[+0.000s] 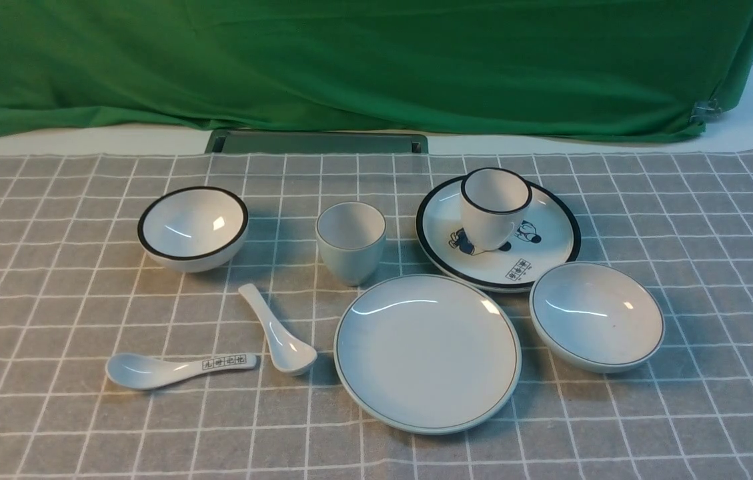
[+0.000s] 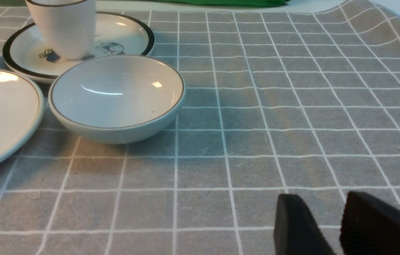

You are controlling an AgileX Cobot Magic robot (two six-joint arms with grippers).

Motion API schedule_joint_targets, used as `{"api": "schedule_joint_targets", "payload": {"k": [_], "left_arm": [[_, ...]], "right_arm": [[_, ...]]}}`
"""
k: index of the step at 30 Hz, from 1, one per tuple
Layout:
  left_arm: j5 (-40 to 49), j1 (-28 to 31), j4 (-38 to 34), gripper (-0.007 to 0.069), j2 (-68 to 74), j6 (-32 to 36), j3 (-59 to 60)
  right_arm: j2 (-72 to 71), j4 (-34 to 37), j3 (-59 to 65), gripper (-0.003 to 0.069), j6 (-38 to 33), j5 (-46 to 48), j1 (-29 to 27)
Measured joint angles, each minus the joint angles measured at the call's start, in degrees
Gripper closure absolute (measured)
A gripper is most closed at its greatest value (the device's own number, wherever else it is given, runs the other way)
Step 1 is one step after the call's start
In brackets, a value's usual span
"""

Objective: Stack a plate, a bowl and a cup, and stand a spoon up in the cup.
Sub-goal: Use the right arm to grab a blue rice bowl

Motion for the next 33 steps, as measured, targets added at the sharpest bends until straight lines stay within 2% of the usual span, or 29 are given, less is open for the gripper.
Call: {"api": "schedule_joint_targets", "payload": {"k": [3,8,15,33], "left_arm": [[1.67,-1.11,0.23,0.0607,6.88,3.11,-1.79],[4.17,-6.63,0.34,0.0607,14.93,4.04,-2.03],[4.94,-11.56,0.34,0.0607,19.11,4.17,-2.05],[5.96,-12.16,0.38,0.0607,19.18,6.17,-2.05]], "right_arm": [[0.00,0.00,0.00,0.0417,0.00,0.00,0.00],[0.00,0.00,0.00,0.0417,0.00,0.00,0.00],[0.00,0.00,0.00,0.0417,0.00,-0.07,0.00],[0.00,0.00,0.00,0.0417,0.00,-0.09,0.00]]}}
